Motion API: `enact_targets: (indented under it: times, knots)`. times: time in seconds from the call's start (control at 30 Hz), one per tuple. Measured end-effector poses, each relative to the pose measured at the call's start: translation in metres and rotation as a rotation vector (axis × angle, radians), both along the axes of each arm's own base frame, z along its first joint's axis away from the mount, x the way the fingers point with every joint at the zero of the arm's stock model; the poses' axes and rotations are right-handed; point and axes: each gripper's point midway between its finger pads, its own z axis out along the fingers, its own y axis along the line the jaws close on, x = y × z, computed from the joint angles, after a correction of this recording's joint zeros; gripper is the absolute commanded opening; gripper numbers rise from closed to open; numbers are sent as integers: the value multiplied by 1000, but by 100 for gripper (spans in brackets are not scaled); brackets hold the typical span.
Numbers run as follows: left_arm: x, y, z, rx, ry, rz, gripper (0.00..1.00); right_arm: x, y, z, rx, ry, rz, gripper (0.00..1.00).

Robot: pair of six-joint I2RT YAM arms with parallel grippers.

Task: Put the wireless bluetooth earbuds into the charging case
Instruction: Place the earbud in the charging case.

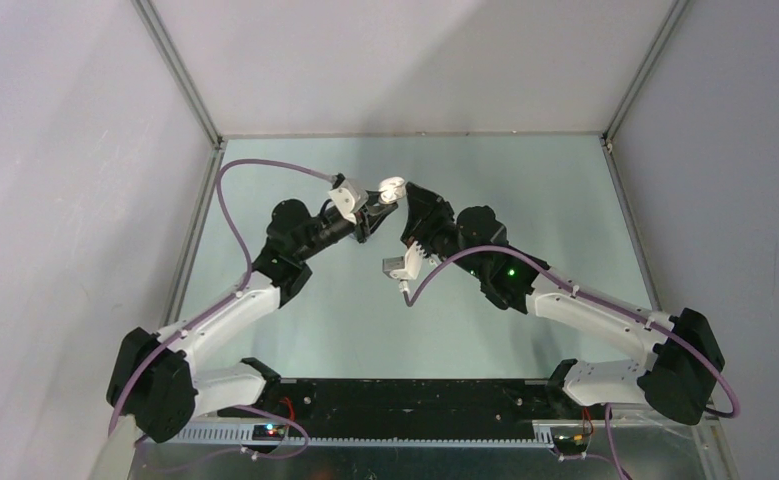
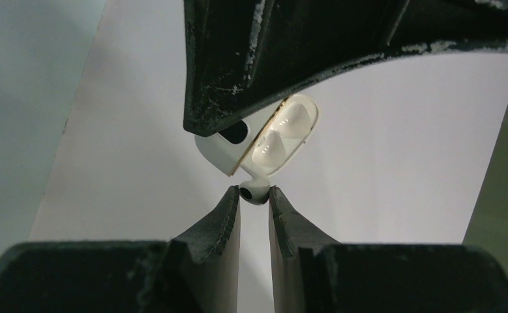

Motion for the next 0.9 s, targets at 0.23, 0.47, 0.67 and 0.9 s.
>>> enact_targets:
  times: [0.23, 0.47, 0.67, 0.9]
  knots:
    - [4, -3, -3, 7, 17, 10, 0, -3, 2, -5, -59, 12, 2, 16]
    - [9, -4, -8, 10, 27, 34, 0, -7, 5, -12, -124, 23, 21, 49]
    - [12, -3, -6, 3, -2, 43, 0, -13, 5, -11, -160, 98, 32, 79]
    - [16, 3, -13, 4, -45, 16, 0, -34, -21, 52, -3, 375, 5, 83]
